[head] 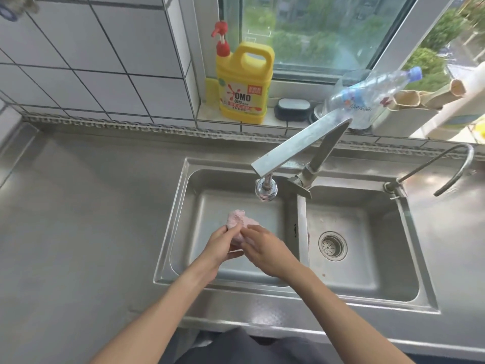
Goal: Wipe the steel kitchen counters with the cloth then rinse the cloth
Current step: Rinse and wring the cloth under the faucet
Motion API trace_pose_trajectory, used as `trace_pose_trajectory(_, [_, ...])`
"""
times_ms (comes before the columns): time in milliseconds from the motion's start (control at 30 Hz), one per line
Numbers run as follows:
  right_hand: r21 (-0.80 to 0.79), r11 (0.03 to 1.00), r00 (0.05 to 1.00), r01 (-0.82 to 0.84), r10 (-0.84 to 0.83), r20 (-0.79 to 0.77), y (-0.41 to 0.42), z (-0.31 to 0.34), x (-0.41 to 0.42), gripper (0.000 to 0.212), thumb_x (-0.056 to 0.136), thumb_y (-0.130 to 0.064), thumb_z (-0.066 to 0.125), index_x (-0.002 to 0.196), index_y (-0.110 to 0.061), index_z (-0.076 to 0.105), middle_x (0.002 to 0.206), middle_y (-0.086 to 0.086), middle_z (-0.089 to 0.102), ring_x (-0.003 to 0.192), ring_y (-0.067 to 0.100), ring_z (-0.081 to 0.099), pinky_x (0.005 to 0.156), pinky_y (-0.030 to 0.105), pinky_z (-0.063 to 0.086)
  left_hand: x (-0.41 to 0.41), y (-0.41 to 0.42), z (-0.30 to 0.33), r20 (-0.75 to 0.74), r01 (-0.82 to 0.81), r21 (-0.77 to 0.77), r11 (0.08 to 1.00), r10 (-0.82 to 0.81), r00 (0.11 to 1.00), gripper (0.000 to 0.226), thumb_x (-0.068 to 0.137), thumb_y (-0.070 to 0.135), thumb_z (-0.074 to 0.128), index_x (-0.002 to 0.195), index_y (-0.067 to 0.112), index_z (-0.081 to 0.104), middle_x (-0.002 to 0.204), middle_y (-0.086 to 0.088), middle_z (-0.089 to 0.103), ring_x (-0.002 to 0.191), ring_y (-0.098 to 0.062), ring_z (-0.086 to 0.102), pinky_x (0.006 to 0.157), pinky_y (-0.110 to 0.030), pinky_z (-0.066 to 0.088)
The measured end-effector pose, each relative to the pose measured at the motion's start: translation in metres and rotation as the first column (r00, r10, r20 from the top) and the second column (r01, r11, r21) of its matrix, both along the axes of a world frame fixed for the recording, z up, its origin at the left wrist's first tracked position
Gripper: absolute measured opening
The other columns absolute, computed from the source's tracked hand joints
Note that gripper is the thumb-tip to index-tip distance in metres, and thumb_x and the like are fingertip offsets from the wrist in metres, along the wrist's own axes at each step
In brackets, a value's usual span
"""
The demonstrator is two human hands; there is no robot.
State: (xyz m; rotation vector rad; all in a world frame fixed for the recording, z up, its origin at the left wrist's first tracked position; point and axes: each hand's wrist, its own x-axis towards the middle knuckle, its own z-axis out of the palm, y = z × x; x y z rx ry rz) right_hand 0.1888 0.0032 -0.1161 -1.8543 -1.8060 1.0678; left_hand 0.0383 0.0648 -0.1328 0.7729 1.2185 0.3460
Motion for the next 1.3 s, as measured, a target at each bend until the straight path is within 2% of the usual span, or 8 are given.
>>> trace_pose_trajectory(133, [-0.074,0.993,0.995,0.092,-0.088,0.049,-0.005,-0.007,0.026,0.039,0.103,-0.029,0.056,0.141,-0.025,0.062,0.147,-0.002,0.058,0.132,0.020,0.056,0.108,0.040,0.046,0.004,0.008,-0.011,-0.049,0.014,-0.013,1.000,-0.014,0.999,0.023,0.106,0.026,0.050,0.104,0.020,0.073,0.084,-0.002,0.080,0.081,-0.021,0.076,0.084,-0.036,0.063])
trace_pose_trajectory(400, [0.201,0.821,0.755,0.534,-0.571,0.324,0.023,0.003,0.094,0.031,0.100,-0.029,0.063,0.120,-0.006,0.060,0.120,0.014,0.059,0.114,0.035,0.058,0.087,0.044,0.049,0.014,0.024,-0.024,-0.115,0.052,0.008,0.999,-0.050,0.992,0.019,0.103,0.021,0.051,0.095,0.021,0.069,0.086,0.001,0.079,0.079,-0.017,0.075,0.083,-0.037,0.063])
trace_pose_trajectory(633, [-0.087,0.851,0.770,0.517,-0.419,0.480,0.071,-0.004,0.114,0.041,0.108,-0.038,0.042,0.127,-0.001,0.051,0.135,0.021,0.059,0.122,0.043,0.059,0.095,0.048,0.047,0.022,0.032,-0.024,-0.127,0.071,0.045,0.996,-0.065,0.990,0.016,0.104,0.020,0.050,0.102,0.018,0.066,0.093,-0.002,0.075,0.075,-0.015,0.072,0.076,-0.033,0.062])
trace_pose_trajectory(733, [-0.088,0.848,0.742,0.523,-0.402,0.536,0.082,-0.012,0.116,0.034,0.109,-0.030,0.042,0.123,-0.001,0.056,0.128,0.022,0.064,0.117,0.043,0.062,0.085,0.043,0.045,0.025,0.034,-0.026,-0.124,0.068,0.044,0.997,-0.062,0.990,0.016,0.105,0.020,0.051,0.107,0.016,0.066,0.098,-0.006,0.074,0.085,-0.022,0.069,0.082,-0.036,0.062])
trace_pose_trajectory(900, [-0.117,0.854,0.716,0.507,-0.342,0.609,0.078,-0.024,0.126,0.019,0.101,-0.009,0.050,0.116,-0.004,0.059,0.119,0.019,0.066,0.109,0.042,0.066,0.075,0.037,0.041,0.031,0.035,-0.032,-0.133,0.082,0.056,0.995,-0.074,0.988,0.015,0.104,0.021,0.052,0.101,0.018,0.067,0.090,0.000,0.074,0.074,-0.015,0.069,0.062,-0.025,0.060])
trace_pose_trajectory(1067, [-0.069,0.878,0.734,0.474,-0.350,0.582,0.077,-0.032,0.127,0.016,0.103,-0.006,0.046,0.113,-0.002,0.058,0.118,0.023,0.065,0.106,0.044,0.065,0.074,0.039,0.041,0.037,0.040,-0.038,-0.135,0.074,0.049,0.996,-0.067,0.989,0.016,0.103,0.020,0.052,0.107,0.015,0.067,0.100,-0.007,0.075,0.084,-0.021,0.070,0.085,-0.040,0.063])
trace_pose_trajectory(1200, [-0.054,0.883,0.744,0.465,-0.357,0.565,0.078,-0.034,0.123,0.020,0.102,-0.002,0.043,0.113,0.000,0.059,0.117,0.024,0.066,0.106,0.045,0.065,0.075,0.039,0.041,0.042,0.042,-0.042,-0.142,0.068,0.052,0.996,-0.060,0.988,0.015,0.103,0.020,0.053,0.106,0.016,0.066,0.103,-0.009,0.073,0.089,-0.024,0.067,0.074,-0.033,0.061])
trace_pose_trajectory(1300, [-0.043,0.887,0.745,0.460,-0.359,0.562,0.077,-0.034,0.121,0.021,0.102,-0.001,0.042,0.115,0.001,0.058,0.118,0.025,0.065,0.107,0.046,0.065,0.077,0.041,0.043,0.046,0.043,-0.043,-0.136,0.072,0.058,0.996,-0.064,0.989,0.015,0.103,0.020,0.052,0.107,0.016,0.066,0.103,-0.009,0.072,0.089,-0.024,0.066,0.081,-0.037,0.061])
